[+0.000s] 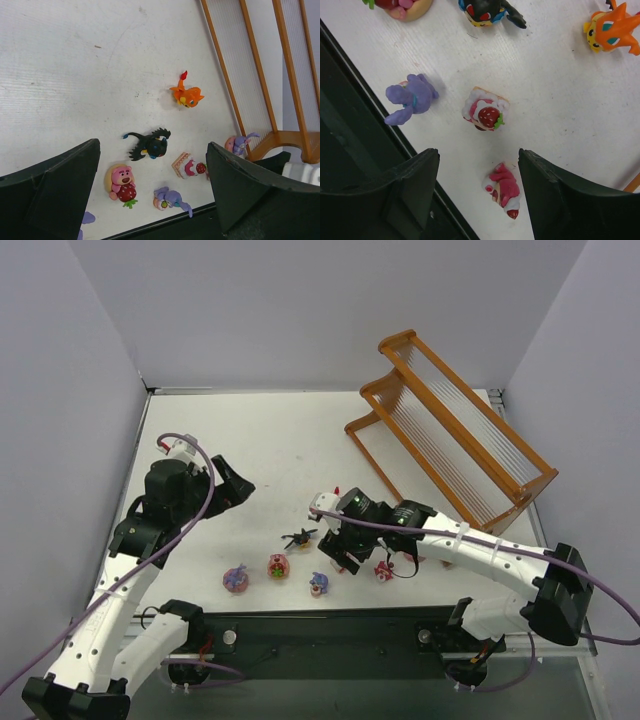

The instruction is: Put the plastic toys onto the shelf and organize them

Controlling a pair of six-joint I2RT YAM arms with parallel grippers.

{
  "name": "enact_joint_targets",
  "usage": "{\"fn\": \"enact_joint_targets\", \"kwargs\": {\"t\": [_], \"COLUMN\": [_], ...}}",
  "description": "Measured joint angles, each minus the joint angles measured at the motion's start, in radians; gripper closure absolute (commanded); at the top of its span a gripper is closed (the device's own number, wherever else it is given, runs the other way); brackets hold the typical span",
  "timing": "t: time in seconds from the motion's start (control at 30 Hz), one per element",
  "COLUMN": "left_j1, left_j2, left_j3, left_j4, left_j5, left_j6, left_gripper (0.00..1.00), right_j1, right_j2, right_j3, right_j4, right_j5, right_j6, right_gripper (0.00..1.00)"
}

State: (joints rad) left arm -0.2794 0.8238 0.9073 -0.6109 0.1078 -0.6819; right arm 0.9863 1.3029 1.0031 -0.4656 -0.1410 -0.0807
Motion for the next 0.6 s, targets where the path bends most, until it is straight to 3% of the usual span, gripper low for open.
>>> {"fn": "enact_joint_targets", "kwargs": {"t": [0.37,0.6], "left_j1": [0.006,0.014], "left_j2": [0.000,0.004], "left_j3": [-0.014,-0.014], "left_j4": [-0.038,-0.047], "left_j5": [0.010,0.010], "left_j6": [-0.017,-0.016], "left_gripper": [0.03,0.03], "right_j1": [0.016,0.008], "right_j2": [0.037,0.108], "right_j3": [-0.120,-0.120], "right_j4": [0.151,0.247], "right_j5": [0.038,0.037], "right_j6": [-0.243,-0.299], "right_gripper": [0.37,0.53]}}
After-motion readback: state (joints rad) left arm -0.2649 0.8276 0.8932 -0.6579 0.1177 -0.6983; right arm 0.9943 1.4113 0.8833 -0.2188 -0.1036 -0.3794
